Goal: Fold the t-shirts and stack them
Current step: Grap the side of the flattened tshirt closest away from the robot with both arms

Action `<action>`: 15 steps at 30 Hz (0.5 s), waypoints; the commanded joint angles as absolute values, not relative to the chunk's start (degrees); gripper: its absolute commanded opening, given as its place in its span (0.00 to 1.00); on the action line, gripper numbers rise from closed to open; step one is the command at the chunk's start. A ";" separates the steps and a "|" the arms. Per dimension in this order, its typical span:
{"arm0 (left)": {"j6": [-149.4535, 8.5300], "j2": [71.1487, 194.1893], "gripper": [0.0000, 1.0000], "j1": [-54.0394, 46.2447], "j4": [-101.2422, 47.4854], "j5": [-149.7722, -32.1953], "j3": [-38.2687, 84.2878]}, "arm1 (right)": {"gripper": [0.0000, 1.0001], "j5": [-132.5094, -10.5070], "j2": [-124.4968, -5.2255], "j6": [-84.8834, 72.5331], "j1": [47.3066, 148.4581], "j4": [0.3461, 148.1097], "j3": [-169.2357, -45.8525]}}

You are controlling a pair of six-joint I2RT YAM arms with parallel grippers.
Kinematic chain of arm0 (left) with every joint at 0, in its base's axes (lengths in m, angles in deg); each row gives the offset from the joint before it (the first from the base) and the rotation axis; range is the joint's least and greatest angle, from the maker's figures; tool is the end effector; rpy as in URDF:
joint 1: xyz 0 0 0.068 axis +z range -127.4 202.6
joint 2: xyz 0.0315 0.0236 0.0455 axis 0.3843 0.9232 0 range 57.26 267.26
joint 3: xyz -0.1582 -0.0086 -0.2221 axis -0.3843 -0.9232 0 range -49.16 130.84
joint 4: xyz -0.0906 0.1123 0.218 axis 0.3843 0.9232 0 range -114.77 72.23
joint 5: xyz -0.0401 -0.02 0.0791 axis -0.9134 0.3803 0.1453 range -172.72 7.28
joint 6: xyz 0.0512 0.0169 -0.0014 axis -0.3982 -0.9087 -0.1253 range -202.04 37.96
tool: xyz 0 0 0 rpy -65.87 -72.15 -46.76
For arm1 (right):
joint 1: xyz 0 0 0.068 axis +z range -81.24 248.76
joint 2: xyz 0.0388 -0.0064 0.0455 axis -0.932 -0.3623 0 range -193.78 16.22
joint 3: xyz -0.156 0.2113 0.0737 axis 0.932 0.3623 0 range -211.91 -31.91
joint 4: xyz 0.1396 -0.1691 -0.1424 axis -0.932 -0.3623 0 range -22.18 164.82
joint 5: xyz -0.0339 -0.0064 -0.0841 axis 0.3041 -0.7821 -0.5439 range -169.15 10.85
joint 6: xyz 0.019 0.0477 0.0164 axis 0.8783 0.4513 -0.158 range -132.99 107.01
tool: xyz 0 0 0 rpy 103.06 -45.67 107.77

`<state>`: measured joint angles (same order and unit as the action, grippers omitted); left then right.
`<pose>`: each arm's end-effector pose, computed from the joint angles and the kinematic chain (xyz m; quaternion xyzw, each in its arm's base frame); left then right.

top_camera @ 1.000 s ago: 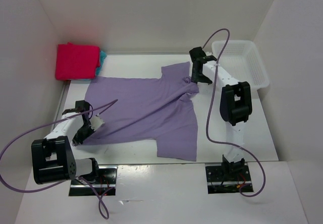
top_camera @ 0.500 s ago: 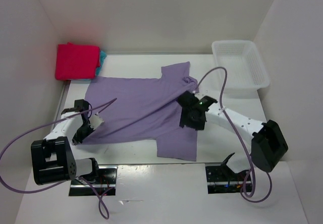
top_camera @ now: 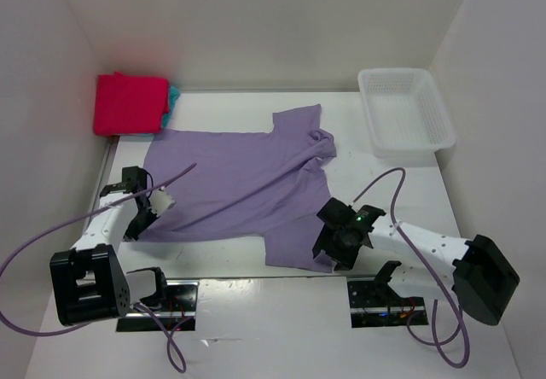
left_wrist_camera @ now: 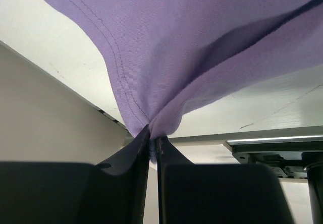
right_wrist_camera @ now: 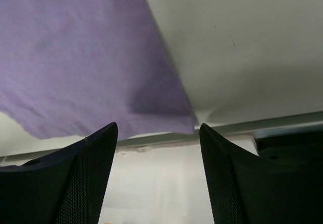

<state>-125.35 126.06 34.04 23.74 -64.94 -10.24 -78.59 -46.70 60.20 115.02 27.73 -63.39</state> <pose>0.1825 0.0481 0.1839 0.2548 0.9494 0.1825 0.0180 0.1117 0.1172 0.1645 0.2312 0.9677 0.0888 0.0462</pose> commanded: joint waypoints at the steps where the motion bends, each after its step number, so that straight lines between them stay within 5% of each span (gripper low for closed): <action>1: -126.25 124.50 0.14 34.38 25.06 -65.85 -9.52 | 0.71 -75.02 -49.69 63.74 115.25 35.70 -61.27; 9: -126.78 123.36 0.14 34.38 25.06 -65.85 -9.52 | 0.65 -77.83 -52.86 63.83 115.25 36.24 -60.65; 12: -126.78 122.83 0.14 34.38 25.06 -66.37 -9.52 | 0.35 -77.83 -54.52 63.83 115.25 36.24 -61.79; 13: -126.78 122.83 0.14 34.38 25.06 -66.37 -9.52 | 0.05 -77.83 -55.32 63.04 115.25 36.24 -61.79; 15: -126.78 122.83 0.14 34.38 25.58 -66.37 -9.52 | 0.00 -77.83 -55.32 62.43 115.78 36.24 -61.79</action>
